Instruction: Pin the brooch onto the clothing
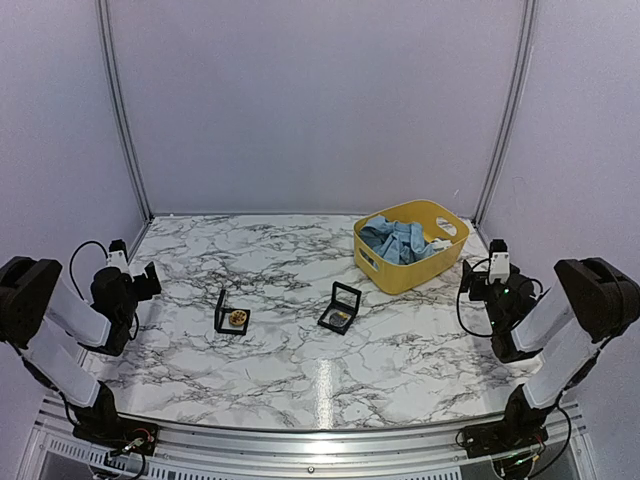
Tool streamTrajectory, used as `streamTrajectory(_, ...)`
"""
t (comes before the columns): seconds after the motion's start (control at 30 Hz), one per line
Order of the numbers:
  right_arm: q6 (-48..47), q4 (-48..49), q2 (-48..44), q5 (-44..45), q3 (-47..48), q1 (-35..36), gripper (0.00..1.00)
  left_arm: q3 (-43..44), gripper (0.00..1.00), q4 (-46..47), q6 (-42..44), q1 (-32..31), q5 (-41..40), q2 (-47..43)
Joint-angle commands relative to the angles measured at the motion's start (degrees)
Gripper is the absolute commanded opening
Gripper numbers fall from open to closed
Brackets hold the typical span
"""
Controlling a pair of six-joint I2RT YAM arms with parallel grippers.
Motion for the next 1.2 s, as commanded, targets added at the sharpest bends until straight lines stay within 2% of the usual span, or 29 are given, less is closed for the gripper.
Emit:
streamTrajectory(0.0, 0.6, 0.0, -0.6, 0.4, 1.1, -0.4, 0.99, 0.7, 0.99, 1.8, 0.1, 0.0, 0.3, -0.7)
streamTrajectory(0.17, 0.5, -0.1, -0.5, 0.4, 1.1, -0.4, 0.99, 0.8, 0.99, 1.8, 0.3, 0.1, 0.6, -1.0)
streamTrajectory(0.27, -0.2, 0.1, -1.0, -1.3, 1.1, -0.4, 0.98, 1.1, 0.99, -3.7, -1.0, 0.1, -2.8, -6.9)
streamTrajectory(0.33, -1.0, -6.2, -5.4, -3.7, 2.6, -0.4, 0.99, 1.6, 0.99, -8.9, -1.2, 0.0, -4.2, -12.7)
streamTrajectory(0.4, 1.0, -14.9, -13.7, -0.3, 3.1, -0.4, 0.99, 0.8, 0.99, -9.5, -2.3, -0.7, -4.6, -18.1)
streamTrajectory(0.47, 3.2, -19.5, -22.1, 2.0, 3.1, -0.5, 0.98, 0.9, 0.99, -10.7, -4.8, -1.0, -0.9, -23.6)
streamTrajectory(0.57, 3.6, -27.6, -32.1, -1.8, 5.2, -0.5, 0.98, 6.6, 0.98, -19.1, -6.7, -2.9, 2.7, -28.2)
streamTrajectory(0.7, 5.4, -44.6, -38.3, -8.4, 14.2, -0.5, 0.93, 15.6, 0.92, -33.6, -5.9, -7.8, 6.6, -30.7)
streamTrajectory(0.87, 9.5, -63.3, -37.7, -21.2, 29.3, 0.3, 0.8, 26.7, 0.89, -52.2, 1.4, -20.8, 10.8, -27.0)
streamTrajectory(0.93, 9.1, -70.8, -35.2, -22.5, 35.8, 3.8, 0.75, 31.4, 0.89, -61.0, 3.8, -25.6, 12.3, -24.1)
streamTrajectory(1.0, 6.8, -79.0, -31.5, -19.5, 42.5, 10.4, 0.73, 36.3, 0.88, -70.8, 5.6, -30.6, 11.2, -20.6)
streamTrajectory(1.07, 3.7, -86.3, -27.2, -15.3, 47.6, 18.2, 0.73, 39.6, 0.89, -78.0, 5.4, -35.2, 7.6, -18.7)
streamTrajectory(1.17, 0.0, -93.6, -20.3, -11.8, 52.5, 28.8, 0.74, 40.4, 0.92, -83.3, 0.2, -39.4, 0.4, -18.2)
